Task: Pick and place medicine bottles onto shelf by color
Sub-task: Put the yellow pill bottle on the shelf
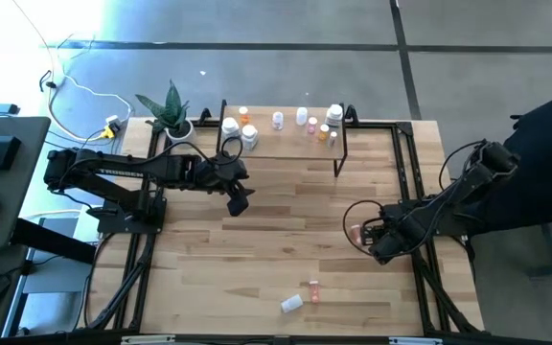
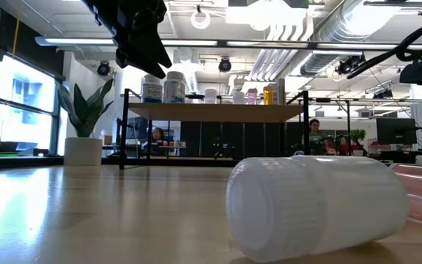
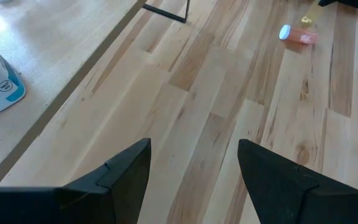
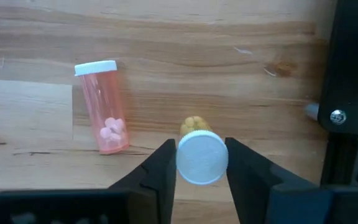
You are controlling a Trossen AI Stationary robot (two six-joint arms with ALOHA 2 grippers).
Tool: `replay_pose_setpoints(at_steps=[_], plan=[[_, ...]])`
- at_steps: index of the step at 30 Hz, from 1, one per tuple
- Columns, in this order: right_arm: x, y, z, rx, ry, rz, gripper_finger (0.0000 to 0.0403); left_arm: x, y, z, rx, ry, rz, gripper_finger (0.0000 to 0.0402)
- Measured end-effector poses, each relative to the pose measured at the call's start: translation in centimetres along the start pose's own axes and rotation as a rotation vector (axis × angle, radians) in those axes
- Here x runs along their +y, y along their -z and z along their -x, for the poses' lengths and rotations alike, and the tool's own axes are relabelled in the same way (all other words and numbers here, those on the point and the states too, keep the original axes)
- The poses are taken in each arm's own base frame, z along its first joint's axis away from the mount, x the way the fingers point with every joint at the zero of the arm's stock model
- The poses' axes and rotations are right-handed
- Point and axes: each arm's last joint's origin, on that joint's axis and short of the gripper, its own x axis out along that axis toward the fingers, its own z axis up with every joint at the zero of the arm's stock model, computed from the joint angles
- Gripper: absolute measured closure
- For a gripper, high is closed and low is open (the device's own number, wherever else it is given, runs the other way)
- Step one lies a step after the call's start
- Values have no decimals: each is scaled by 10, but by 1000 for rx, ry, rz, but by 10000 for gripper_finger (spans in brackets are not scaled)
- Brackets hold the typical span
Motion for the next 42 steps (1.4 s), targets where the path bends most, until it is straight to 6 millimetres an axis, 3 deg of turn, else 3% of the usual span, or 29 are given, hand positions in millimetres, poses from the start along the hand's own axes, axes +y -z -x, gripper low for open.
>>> replay_pose_setpoints(at_steps=[9, 18, 28, 42], plan=[[14, -2, 18, 62, -30, -4, 295, 0, 0, 0, -1, -5, -18, 170], [48, -23, 67, 61, -200, 47, 295, 8, -2, -2, -4, -31, 4, 170], [80, -80, 127, -119, -414, 170, 295, 25, -6, -4, -7, -79, 22, 170], [83, -178, 173, -372, -515, 317, 295, 40, -9, -6, -11, -123, 65, 170]])
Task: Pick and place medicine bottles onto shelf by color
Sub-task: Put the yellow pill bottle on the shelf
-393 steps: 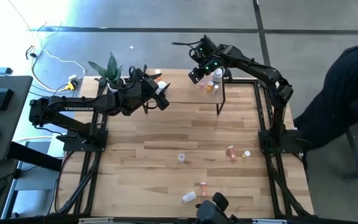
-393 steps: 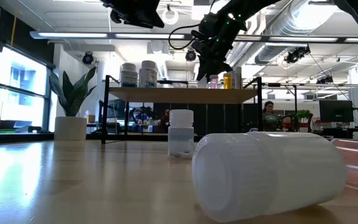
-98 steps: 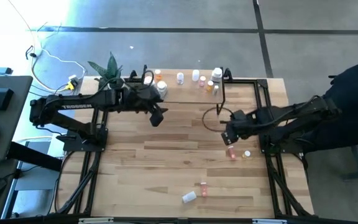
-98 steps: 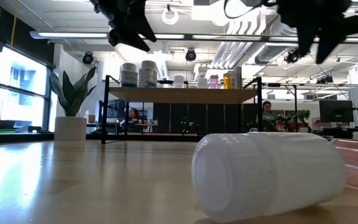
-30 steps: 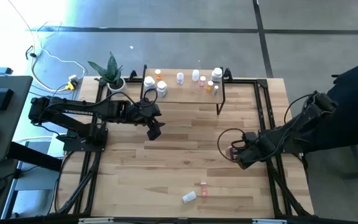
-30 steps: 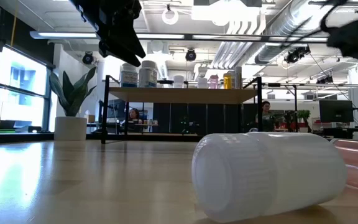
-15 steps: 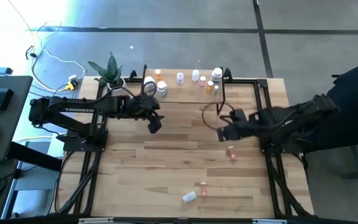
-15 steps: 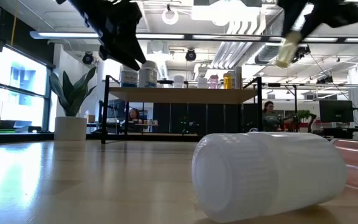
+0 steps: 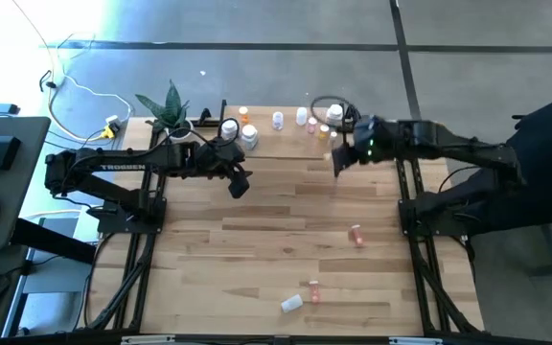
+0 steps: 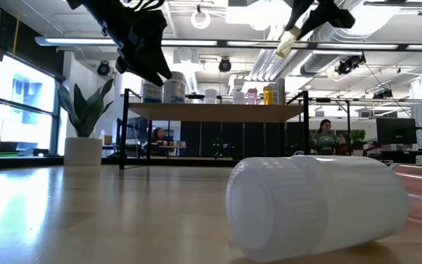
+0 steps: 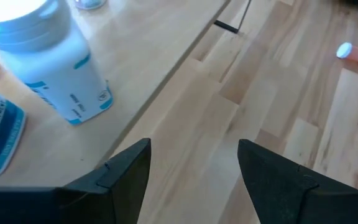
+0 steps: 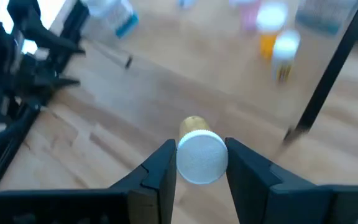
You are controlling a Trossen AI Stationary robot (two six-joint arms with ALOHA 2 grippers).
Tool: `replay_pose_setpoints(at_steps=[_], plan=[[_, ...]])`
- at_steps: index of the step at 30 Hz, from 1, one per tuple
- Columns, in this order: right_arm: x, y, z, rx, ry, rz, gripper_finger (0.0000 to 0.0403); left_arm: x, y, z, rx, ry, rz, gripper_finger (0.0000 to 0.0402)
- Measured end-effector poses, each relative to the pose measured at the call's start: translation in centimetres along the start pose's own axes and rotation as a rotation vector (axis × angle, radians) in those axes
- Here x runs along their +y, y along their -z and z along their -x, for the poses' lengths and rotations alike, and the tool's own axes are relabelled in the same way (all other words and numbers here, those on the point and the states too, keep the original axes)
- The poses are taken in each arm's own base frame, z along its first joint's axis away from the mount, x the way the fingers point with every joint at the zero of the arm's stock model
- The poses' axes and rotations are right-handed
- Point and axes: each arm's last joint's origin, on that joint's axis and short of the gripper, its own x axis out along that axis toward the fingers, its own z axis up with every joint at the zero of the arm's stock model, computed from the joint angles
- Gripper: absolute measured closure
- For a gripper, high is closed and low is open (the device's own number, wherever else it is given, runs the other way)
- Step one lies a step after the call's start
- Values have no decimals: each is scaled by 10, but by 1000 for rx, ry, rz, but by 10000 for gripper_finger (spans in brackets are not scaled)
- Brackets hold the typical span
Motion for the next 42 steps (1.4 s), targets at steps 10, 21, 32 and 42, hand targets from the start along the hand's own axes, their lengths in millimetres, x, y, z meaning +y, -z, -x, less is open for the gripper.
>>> replay_pose_setpoints(at_steps=[10, 21, 32, 42], plan=[[-13, -57, 1, -86, 10, 139, 295, 13, -9, -3, -53, -9, 52, 170], [-6, -98, -26, 34, 51, 287, 295, 24, -12, -4, -67, -28, 83, 170], [11, -117, -71, 182, 99, 463, 295, 23, -12, -4, -66, -28, 57, 170], [18, -108, -117, 330, 75, 553, 295, 23, -12, -4, -66, -28, 57, 170]])
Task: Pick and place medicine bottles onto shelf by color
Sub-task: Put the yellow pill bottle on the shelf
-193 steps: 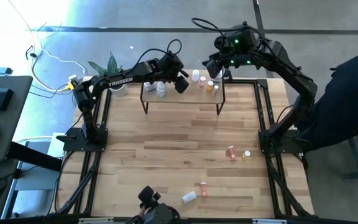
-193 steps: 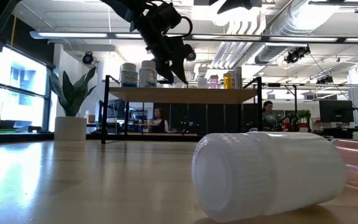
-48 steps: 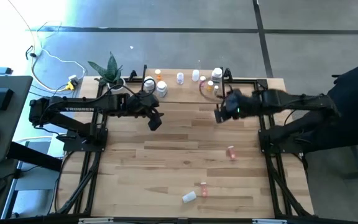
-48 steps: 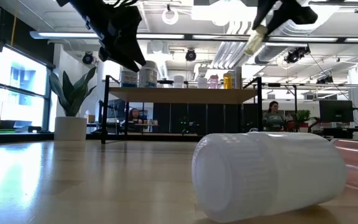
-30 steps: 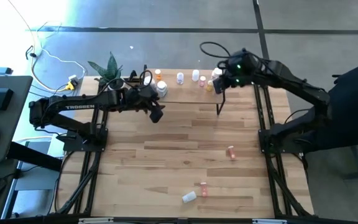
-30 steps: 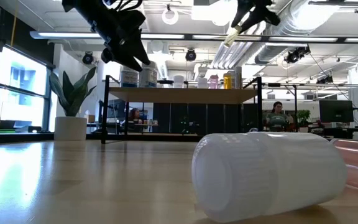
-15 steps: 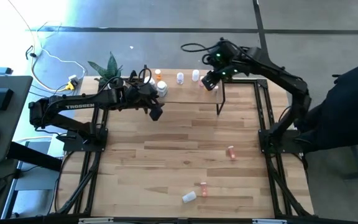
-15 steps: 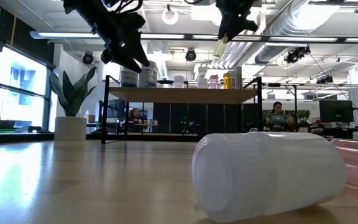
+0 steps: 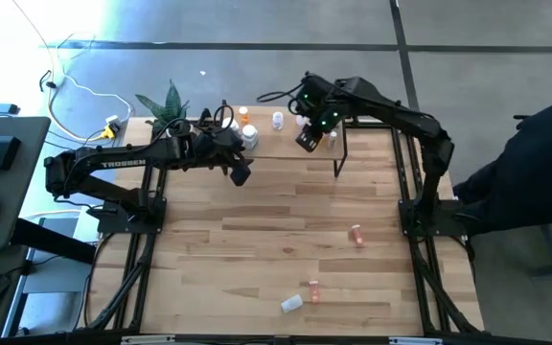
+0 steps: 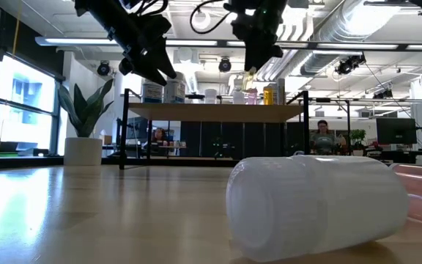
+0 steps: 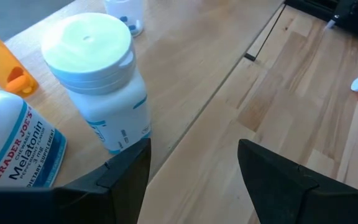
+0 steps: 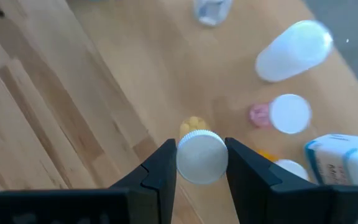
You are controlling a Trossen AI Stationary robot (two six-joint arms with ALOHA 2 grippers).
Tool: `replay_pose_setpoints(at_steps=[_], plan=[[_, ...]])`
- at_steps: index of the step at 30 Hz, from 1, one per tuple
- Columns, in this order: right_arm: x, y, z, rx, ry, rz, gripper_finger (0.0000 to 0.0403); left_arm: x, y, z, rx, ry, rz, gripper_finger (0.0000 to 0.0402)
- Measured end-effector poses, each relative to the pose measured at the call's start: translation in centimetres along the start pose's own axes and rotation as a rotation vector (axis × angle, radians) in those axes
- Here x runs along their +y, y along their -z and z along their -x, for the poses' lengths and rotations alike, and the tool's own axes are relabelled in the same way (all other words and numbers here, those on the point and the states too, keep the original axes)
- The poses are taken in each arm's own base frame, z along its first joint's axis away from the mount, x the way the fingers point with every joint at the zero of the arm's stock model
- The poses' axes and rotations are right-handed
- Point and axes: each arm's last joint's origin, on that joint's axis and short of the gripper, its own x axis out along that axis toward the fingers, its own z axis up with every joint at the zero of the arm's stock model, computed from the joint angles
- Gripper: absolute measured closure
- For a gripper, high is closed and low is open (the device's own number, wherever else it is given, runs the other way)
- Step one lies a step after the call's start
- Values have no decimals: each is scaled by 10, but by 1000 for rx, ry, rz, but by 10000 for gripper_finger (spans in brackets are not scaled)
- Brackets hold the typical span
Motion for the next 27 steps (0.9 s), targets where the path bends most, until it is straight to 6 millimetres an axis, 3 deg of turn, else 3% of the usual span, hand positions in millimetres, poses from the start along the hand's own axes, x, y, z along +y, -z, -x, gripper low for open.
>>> replay_pose_setpoints(at_steps=[7, 27], plan=[[7, 2, -15, 79, 17, 60, 295, 0, 0, 0, 0, 0, 0, 170], [10, 9, -18, 151, 32, 118, 295, 0, 0, 0, 1, 4, 0, 170]])
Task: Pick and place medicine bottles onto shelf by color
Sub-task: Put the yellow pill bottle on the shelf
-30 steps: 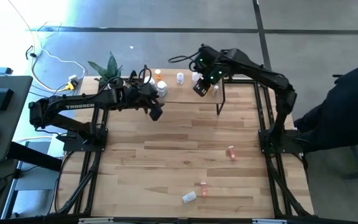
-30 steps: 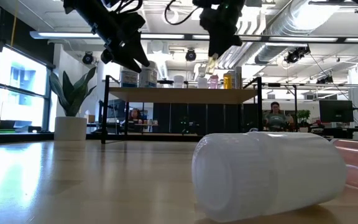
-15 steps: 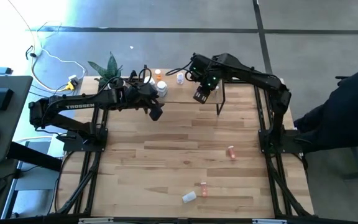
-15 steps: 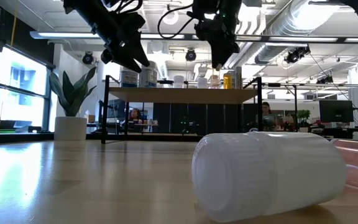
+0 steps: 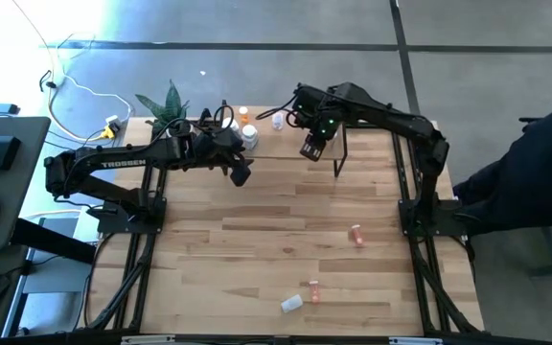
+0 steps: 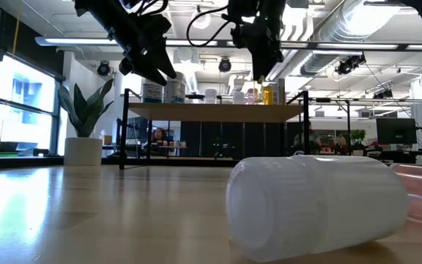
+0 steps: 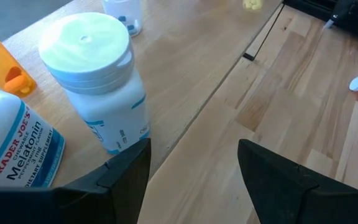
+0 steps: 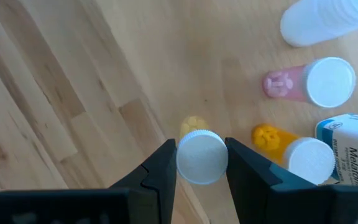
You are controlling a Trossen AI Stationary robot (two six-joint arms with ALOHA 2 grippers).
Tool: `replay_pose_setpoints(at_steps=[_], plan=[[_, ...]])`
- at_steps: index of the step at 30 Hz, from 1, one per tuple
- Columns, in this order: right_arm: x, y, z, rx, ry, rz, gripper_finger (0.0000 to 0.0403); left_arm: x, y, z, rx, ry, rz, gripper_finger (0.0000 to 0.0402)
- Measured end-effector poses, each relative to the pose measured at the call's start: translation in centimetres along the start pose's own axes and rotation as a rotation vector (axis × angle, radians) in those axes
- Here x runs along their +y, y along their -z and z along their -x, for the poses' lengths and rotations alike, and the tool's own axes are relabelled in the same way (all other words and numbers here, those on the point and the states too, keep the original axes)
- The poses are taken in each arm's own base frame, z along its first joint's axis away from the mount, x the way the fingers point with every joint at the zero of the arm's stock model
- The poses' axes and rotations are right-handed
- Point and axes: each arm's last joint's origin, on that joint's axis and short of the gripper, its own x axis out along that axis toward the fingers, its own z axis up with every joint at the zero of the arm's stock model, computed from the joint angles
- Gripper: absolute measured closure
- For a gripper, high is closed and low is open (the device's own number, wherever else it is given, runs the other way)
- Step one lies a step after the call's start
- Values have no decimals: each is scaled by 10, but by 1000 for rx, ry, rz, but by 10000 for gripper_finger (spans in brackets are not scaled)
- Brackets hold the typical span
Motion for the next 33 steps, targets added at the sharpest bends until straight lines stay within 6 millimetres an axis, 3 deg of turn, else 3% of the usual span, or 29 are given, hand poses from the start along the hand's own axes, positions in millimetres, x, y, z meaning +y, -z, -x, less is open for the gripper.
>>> replay_pose_setpoints(at_steps=[6, 16, 28, 33], plan=[[10, -3, -10, 31, 5, 50, 295, 0, 0, 0, 0, -1, 0, 170], [9, -4, -11, 20, 31, 46, 293, 0, 0, 0, -1, -2, 0, 170], [8, -7, -13, 0, 56, 50, 241, 0, 0, 0, 0, -2, 0, 170], [7, -10, -2, -42, 54, 18, 234, 0, 0, 0, 0, -2, 0, 170]])
